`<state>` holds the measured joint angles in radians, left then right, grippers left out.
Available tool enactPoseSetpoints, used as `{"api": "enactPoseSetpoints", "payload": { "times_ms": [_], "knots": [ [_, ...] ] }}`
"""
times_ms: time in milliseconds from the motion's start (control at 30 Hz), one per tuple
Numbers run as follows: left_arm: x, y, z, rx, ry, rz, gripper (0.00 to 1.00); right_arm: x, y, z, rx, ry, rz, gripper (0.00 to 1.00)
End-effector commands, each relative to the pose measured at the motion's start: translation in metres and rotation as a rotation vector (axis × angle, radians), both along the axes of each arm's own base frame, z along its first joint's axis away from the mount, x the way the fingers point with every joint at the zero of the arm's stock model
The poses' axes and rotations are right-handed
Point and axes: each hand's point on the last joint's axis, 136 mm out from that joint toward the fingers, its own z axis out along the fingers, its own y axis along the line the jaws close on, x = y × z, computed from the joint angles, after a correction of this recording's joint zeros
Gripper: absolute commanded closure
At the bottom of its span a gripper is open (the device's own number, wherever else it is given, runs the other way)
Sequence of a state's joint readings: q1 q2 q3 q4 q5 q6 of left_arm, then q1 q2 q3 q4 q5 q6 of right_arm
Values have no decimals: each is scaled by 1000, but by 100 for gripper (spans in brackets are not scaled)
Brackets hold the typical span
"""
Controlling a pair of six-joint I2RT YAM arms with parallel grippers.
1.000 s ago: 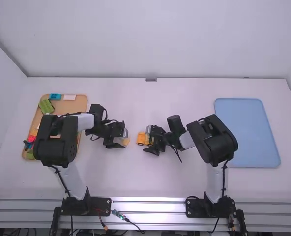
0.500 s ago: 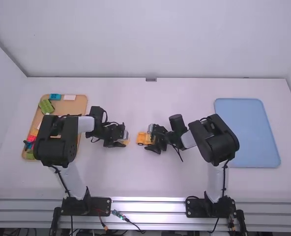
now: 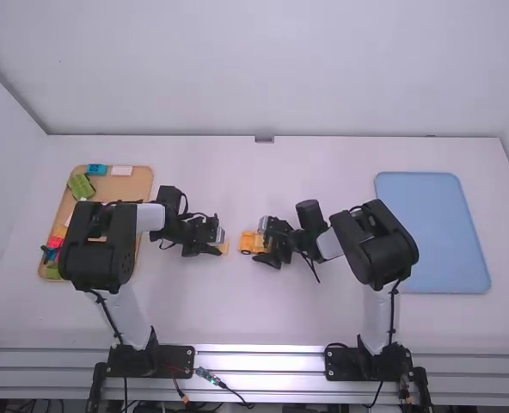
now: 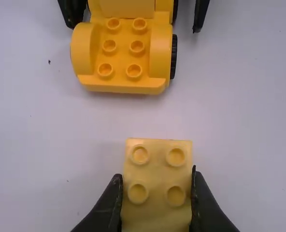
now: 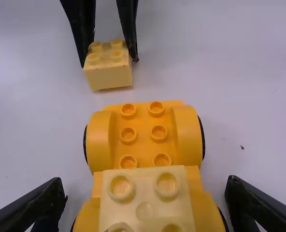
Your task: Assemble lego blocks to make yellow taxi
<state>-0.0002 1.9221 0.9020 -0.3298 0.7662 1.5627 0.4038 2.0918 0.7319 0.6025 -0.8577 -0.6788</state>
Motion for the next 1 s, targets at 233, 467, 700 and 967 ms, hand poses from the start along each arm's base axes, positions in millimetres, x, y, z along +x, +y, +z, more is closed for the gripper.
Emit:
{"api": "enactPoseSetpoints", "payload": {
  "times_ms": [233,467,700,967],
  "knots": [
    [15,-12,21,-95,81,84,98,-2,1,-4,2,25,3,32],
    [10,-19,46,-85,145,27,98,-2,1,-4,-1,17,10,56],
    [-1,-45,45,-72,177,-20,98,-10,-2,-11,-28,16,43,57],
    [-2,-64,19,38,166,25,98,-23,-1,-9,-2,32,99,55]
  ]
}}
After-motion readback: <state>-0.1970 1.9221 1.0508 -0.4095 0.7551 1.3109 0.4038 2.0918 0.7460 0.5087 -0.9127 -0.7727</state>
